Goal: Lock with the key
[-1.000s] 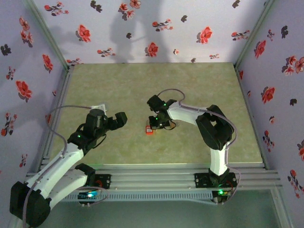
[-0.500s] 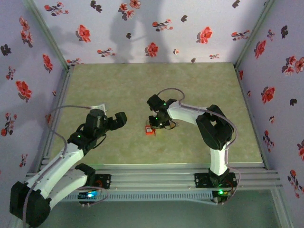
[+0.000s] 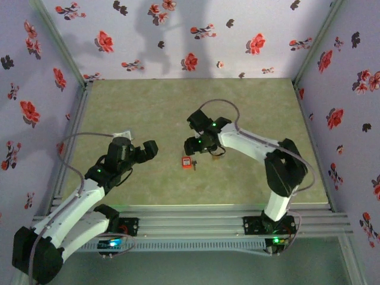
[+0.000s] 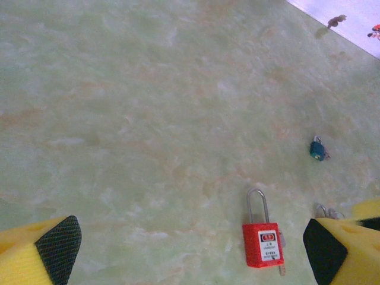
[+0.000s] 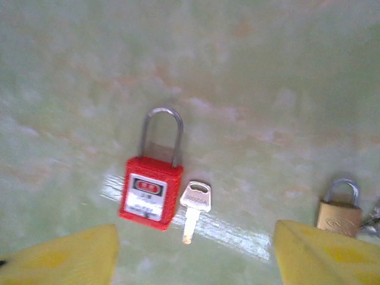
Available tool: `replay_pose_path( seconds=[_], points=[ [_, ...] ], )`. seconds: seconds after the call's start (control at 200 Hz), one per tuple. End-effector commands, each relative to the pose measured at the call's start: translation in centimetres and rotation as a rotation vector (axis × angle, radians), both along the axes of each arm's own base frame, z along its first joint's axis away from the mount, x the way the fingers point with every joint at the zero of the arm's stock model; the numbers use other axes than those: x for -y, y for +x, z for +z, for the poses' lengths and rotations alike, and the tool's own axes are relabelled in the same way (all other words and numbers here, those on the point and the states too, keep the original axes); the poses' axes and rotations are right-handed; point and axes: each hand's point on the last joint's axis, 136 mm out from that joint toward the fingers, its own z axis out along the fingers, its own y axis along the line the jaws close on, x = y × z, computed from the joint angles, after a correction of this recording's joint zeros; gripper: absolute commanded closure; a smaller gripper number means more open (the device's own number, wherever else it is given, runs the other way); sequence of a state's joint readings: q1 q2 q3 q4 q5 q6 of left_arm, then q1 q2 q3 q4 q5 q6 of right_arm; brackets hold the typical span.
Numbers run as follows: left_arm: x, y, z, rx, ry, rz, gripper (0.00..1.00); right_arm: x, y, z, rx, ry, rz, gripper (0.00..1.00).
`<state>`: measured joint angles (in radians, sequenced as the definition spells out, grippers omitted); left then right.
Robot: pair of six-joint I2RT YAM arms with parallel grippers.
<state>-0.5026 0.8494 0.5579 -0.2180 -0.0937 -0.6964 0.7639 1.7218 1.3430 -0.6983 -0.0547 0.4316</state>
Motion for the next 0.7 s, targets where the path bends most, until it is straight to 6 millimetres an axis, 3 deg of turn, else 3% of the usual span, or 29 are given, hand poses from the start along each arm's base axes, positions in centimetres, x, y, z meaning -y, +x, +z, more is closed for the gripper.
replay_pose_path(
  seconds=[0.0, 0.15, 0.28, 0.325, 0.44, 0.585, 0.695],
  points=[
    [-1.6, 0.4, 0.6, 0.016, 0.031, 0.082, 0.00, 1.7, 0.6, 5.0, 0.149, 0.000, -0.002, 0.14],
    [-4.1, 0.0, 1.1, -0.007, 0.069, 0.219, 0.00, 5.1, 0.5, 9.7, 0.387, 0.026, -0.042, 0.09],
    [-5.2, 0.0, 1.9, 0.037, 0.079, 0.272, 0.00, 9.3, -0.2, 13.1, 0.635, 0.037, -0.097, 0.06],
    [-5.3, 0.0, 2.4, 0.060, 0.084, 0.273, 0.00, 11.2, -0.3, 14.3, 0.739, 0.024, -0.135, 0.01],
    [-5.4, 0.0, 3.3, 0.107, 0.077, 0.270, 0.00, 16.1, -1.1, 15.3, 0.954, -0.006, -0.285, 0.00],
    [-5.4, 0.1, 6.1, 0.181, 0.148, 0.213, 0.00, 21.2, -2.6, 14.6, 1.134, -0.061, -0.447, 0.01],
    [-5.6, 0.5, 7.7, 0.236, 0.256, 0.164, 0.00, 22.2, -3.0, 14.1, 1.253, -0.109, -0.426, 0.01]
  ],
)
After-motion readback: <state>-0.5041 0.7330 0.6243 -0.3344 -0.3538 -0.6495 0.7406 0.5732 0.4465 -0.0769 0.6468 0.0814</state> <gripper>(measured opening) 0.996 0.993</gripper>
